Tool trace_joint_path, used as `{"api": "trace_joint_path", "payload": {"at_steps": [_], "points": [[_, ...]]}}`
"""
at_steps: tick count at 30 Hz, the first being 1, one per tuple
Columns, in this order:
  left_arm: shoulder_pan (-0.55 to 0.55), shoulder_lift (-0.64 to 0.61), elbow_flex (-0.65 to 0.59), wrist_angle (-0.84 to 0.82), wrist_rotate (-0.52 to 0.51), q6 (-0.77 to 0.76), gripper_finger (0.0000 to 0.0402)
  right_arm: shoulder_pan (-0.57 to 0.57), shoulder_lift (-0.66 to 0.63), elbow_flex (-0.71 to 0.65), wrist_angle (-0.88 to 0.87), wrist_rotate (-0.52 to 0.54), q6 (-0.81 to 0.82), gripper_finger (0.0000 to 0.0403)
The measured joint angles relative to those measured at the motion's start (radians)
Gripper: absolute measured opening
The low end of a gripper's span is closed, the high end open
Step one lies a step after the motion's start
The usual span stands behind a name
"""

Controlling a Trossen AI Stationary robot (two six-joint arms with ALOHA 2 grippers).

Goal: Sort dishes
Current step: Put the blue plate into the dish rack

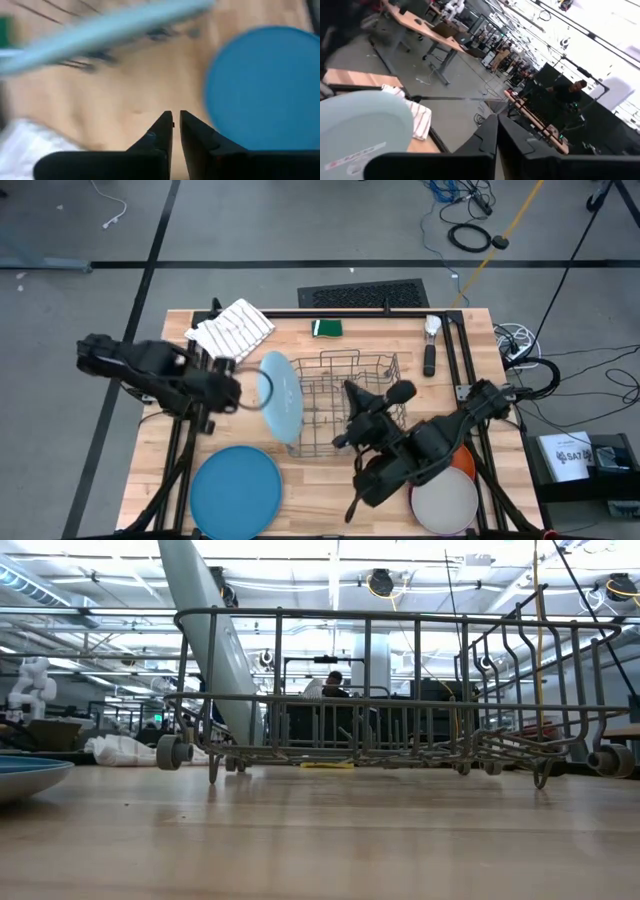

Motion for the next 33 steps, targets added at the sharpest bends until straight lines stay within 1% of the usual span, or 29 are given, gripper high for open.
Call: {"api": "trace_joint_path", "payload": {"at_steps": [3,7,11,13,15,17,20,24,28,31,33], "points": [[-0.04,0.023,-0.074,0.004,0.071,-0.046,0.0029,-0.007,-0.038,0.0,0.001,-0.004,0.003,0.0002],[-0.091,0.038,-0.149,0.036,0.085,-0.108,0.0029,-0.017,-0.108,0.0,0.003,-0.01,0.003,0.0001],[-0.123,0.056,-0.211,0.113,0.115,-0.127,0.0028,-0.025,-0.172,0.0,0.004,-0.055,0.0,0.0001],[-0.134,0.07,-0.245,0.157,0.134,-0.142,0.0028,-0.025,-0.193,0.0,0.004,-0.057,-0.002,0.0001],[-0.144,0.089,-0.281,0.193,0.142,-0.189,0.0028,-0.025,-0.208,0.0,0.004,-0.057,-0.017,0.0001],[-0.15,0.115,-0.315,0.186,0.174,-0.228,0.0029,-0.025,-0.214,0.001,0.004,-0.059,-0.032,0.0001],[-0.168,0.149,-0.379,0.191,0.231,-0.306,0.0038,-0.024,-0.215,0.001,0.0,-0.063,-0.063,0.0001],[-0.205,0.161,-0.451,0.2,0.279,-0.416,0.007,-0.024,-0.216,0.001,-0.006,-0.063,-0.095,0.0],[-0.265,0.151,-0.459,0.215,0.311,-0.44,0.0099,-0.024,-0.216,0.001,-0.021,-0.063,-0.109,0.0],[-0.338,0.144,-0.458,0.26,0.337,-0.416,0.0099,-0.024,-0.216,0.001,-0.05,-0.062,-0.108,0.0],[-0.393,0.144,-0.458,0.287,0.336,-0.387,0.0093,-0.024,-0.216,0.0,-0.066,-0.063,-0.101,0.0]]}}
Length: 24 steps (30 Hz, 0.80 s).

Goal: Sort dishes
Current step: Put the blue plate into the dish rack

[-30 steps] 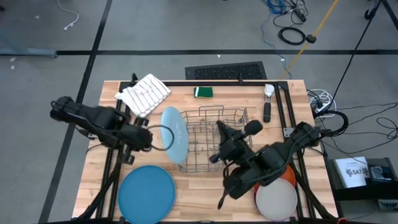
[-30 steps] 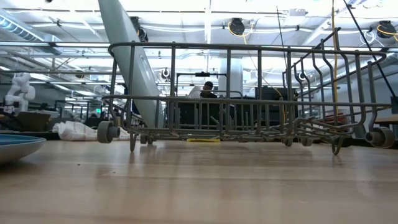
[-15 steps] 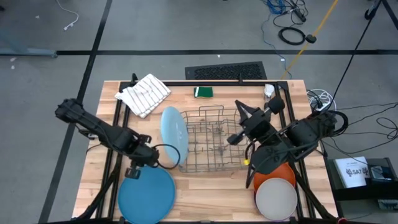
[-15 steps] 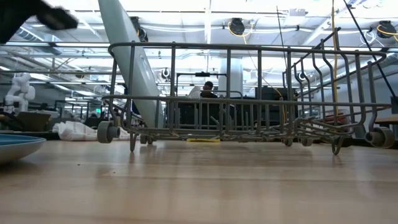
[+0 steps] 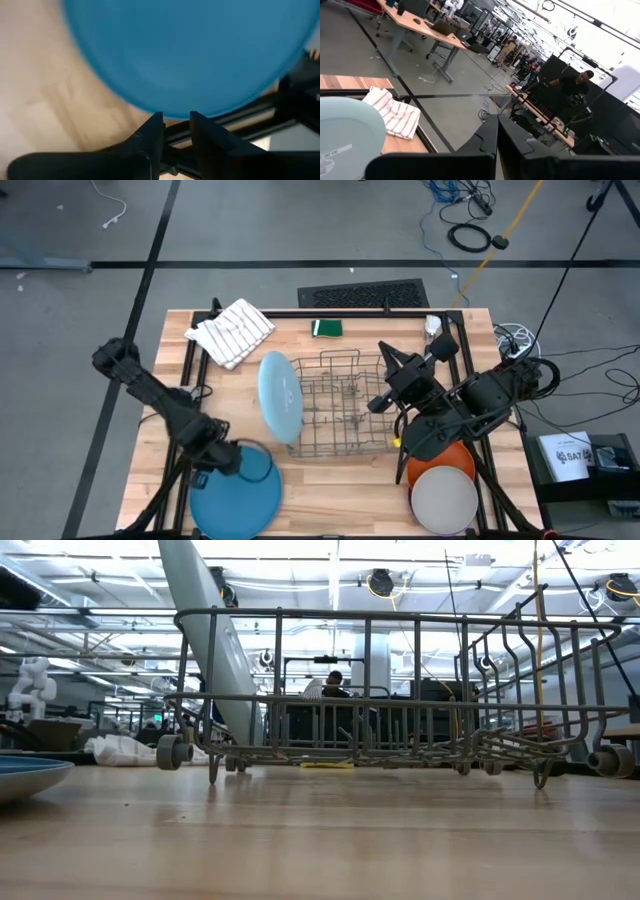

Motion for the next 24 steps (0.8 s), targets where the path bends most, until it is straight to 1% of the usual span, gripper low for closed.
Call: {"api": "trace_joint_path", "payload": {"at_steps": [4,6,8,10,14,16,19,21,24], "points": [[-0.087,0.0,0.0,0.086,-0.085,0.031,0.0073,0.0,0.0,0.0,-0.038,0.001,0.049,0.0],[-0.106,0.004,0.0,0.141,-0.117,0.005,0.0063,0.0,0.0,0.0,-0.044,0.001,0.065,0.0],[-0.109,0.015,0.0,0.18,-0.117,-0.028,0.0057,0.0,0.0,0.0,-0.046,0.0,0.08,0.0],[-0.109,0.029,0.0,0.174,-0.121,-0.077,0.0053,0.001,0.0,0.0,-0.048,0.0,0.096,0.0],[-0.113,0.056,-0.052,0.184,-0.121,-0.191,0.0053,0.007,0.008,0.0,-0.051,0.0,0.119,0.0],[-0.121,0.064,-0.082,0.225,-0.089,-0.236,0.006,0.008,0.016,0.0,-0.051,-0.005,0.123,0.0],[-0.134,0.076,-0.098,0.342,-0.04,-0.261,0.008,0.009,0.023,0.0,-0.051,-0.024,0.125,0.0],[-0.15,0.081,-0.097,0.412,-0.041,-0.261,0.0096,0.009,0.026,0.0,-0.051,-0.025,0.129,0.0],[-0.166,0.093,-0.097,0.418,-0.058,-0.26,0.0117,0.009,0.028,0.0,-0.051,-0.023,0.131,0.0]]}}
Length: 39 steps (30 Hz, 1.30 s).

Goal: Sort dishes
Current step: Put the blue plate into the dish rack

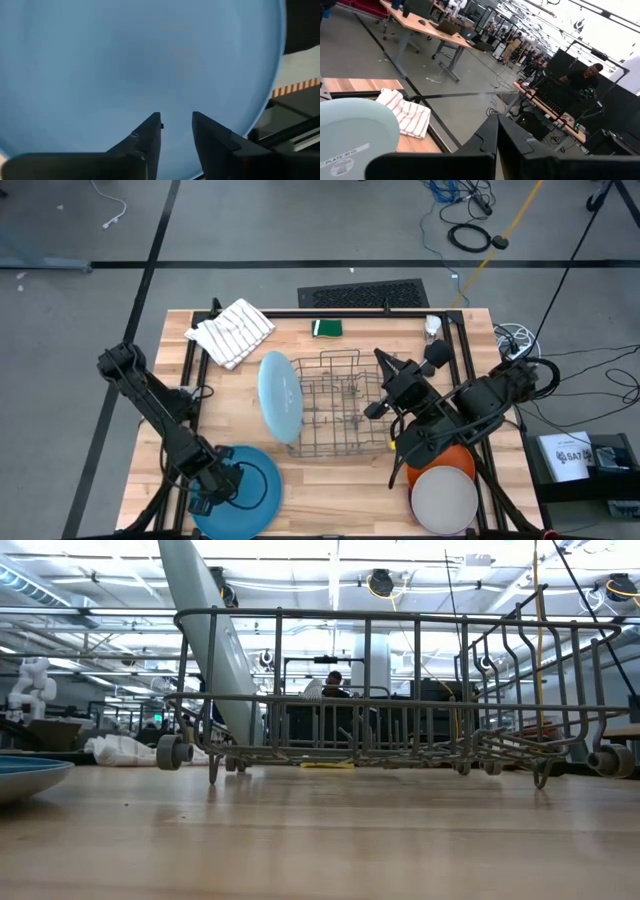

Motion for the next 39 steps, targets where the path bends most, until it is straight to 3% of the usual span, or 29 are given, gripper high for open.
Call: {"api": "trace_joint_path", "payload": {"at_steps": [7,12,14,22,28,39], "points": [[-0.025,0.007,0.0,-0.03,-0.03,-0.007,0.0134,0.0,0.001,0.0,-0.001,-0.003,0.018,0.0],[0.022,0.006,0.0,-0.376,-0.171,-0.266,0.0135,0.0,0.001,0.0,0.0,-0.003,0.022,0.0],[0.052,-0.001,-0.004,-0.428,-0.181,-0.365,0.0135,-0.001,0.003,0.0,0.002,0.0,0.022,0.0],[0.105,-0.006,-0.117,-0.189,-0.148,-0.42,0.0135,0.0,0.005,0.0,0.004,-0.003,0.023,0.0],[0.134,-0.007,-0.181,-0.189,-0.151,-0.417,0.0135,0.0,0.005,0.0,0.0,-0.027,0.023,0.0],[0.185,-0.055,-0.168,-0.252,-0.211,-0.367,0.0135,0.0,0.018,0.0,-0.003,-0.03,0.018,0.0]]}}
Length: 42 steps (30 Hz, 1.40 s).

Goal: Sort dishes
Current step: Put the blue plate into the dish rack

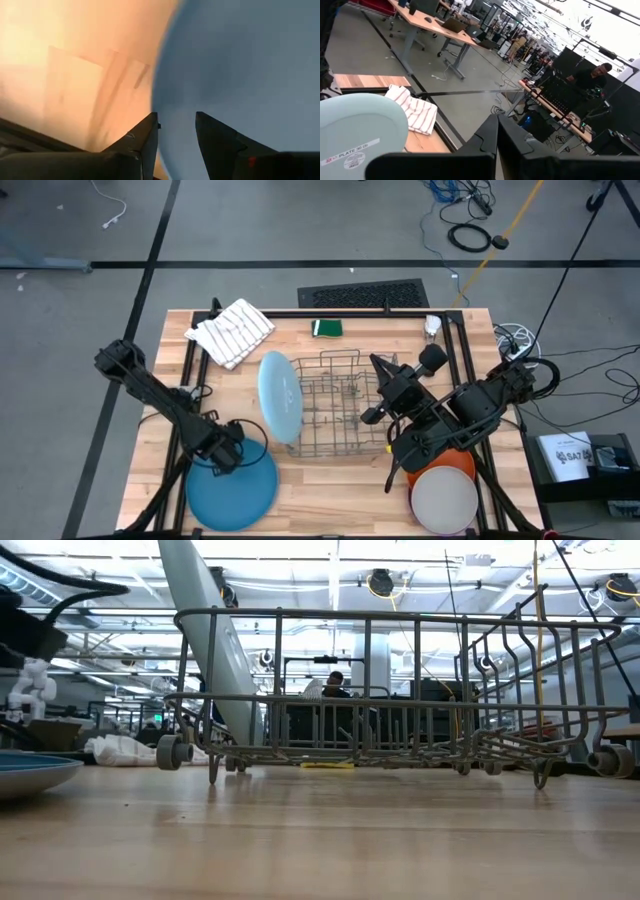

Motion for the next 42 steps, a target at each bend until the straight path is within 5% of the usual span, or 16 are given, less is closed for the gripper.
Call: {"api": "trace_joint_path", "payload": {"at_steps": [11,23,34,42], "points": [[0.065,-0.009,-0.01,-0.009,-0.023,0.078,0.0135,0.0,0.0,0.0,0.0,-0.024,0.001,0.0],[0.101,-0.011,-0.109,0.136,0.114,0.156,0.0135,0.0,0.0,0.0,0.0,-0.026,0.0,0.0],[0.1,-0.011,-0.109,0.141,0.103,0.186,0.0124,0.0,0.0,0.0,-0.003,-0.031,-0.011,0.0],[0.1,-0.01,-0.109,0.141,0.087,0.175,0.0081,-0.002,0.063,0.001,0.041,-0.37,-0.224,0.0004]]}}
